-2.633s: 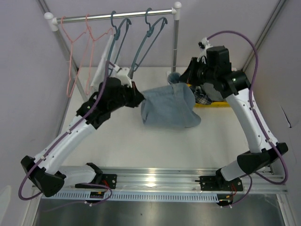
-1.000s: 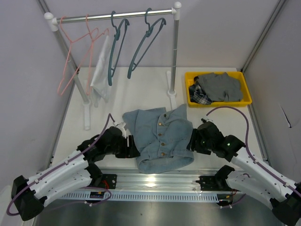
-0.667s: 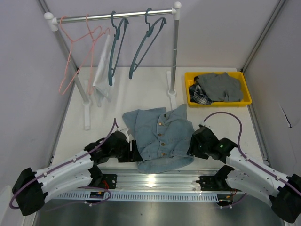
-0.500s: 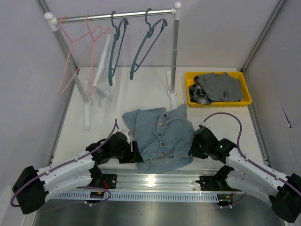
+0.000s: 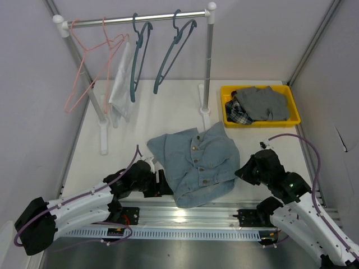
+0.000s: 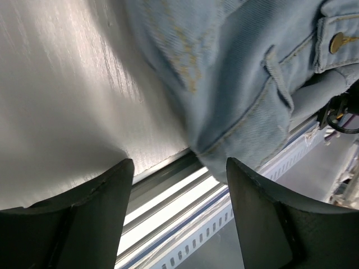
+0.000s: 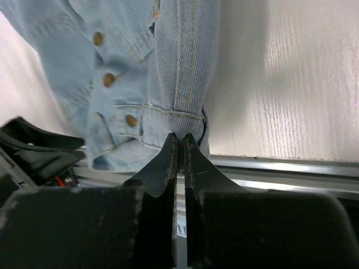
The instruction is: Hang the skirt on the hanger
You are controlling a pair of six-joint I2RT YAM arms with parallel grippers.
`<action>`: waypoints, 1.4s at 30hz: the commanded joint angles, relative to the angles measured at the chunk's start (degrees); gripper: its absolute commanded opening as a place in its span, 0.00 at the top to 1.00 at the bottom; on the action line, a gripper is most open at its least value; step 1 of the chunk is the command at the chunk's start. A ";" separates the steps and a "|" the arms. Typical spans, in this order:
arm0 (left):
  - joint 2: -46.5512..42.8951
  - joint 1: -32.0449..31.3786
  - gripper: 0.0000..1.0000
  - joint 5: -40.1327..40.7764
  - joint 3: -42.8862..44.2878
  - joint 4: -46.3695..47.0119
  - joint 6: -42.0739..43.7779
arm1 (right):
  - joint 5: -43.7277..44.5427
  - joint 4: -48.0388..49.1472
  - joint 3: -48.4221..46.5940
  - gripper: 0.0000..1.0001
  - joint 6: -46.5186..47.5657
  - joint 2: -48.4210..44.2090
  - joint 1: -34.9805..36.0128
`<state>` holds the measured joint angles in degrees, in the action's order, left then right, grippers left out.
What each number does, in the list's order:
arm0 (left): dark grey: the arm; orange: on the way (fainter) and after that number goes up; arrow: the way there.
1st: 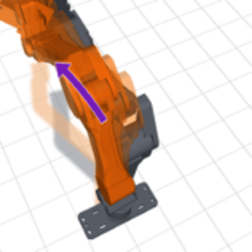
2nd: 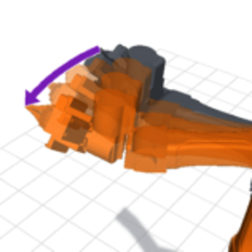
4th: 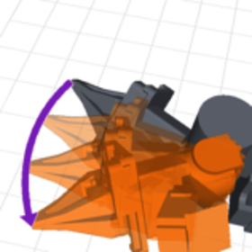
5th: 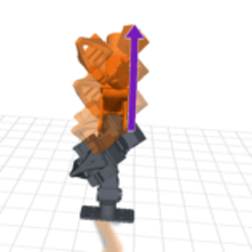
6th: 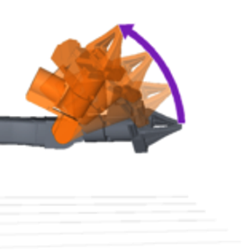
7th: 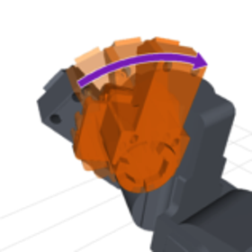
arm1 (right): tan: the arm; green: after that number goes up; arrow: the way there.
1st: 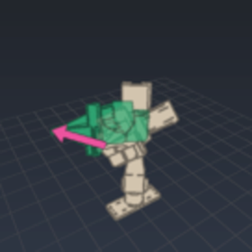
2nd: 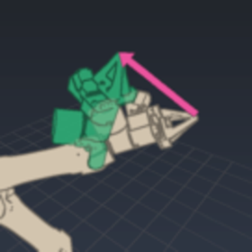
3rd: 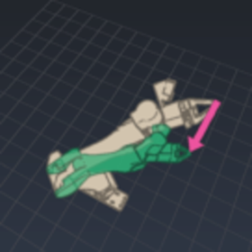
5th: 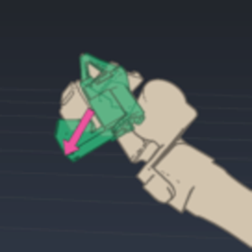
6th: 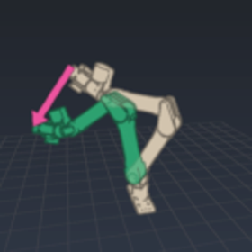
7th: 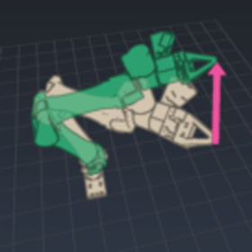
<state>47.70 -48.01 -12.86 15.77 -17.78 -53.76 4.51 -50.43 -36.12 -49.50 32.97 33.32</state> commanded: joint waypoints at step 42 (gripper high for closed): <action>8.19 38.77 1.00 -18.16 51.36 -6.56 5.77 | -30.71 11.24 -49.97 1.00 10.47 31.44 -32.70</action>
<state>54.43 -14.02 -28.23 60.14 -21.15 -51.35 -20.23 -43.92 -78.56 -40.29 61.17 4.84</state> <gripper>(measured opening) 0.023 0.032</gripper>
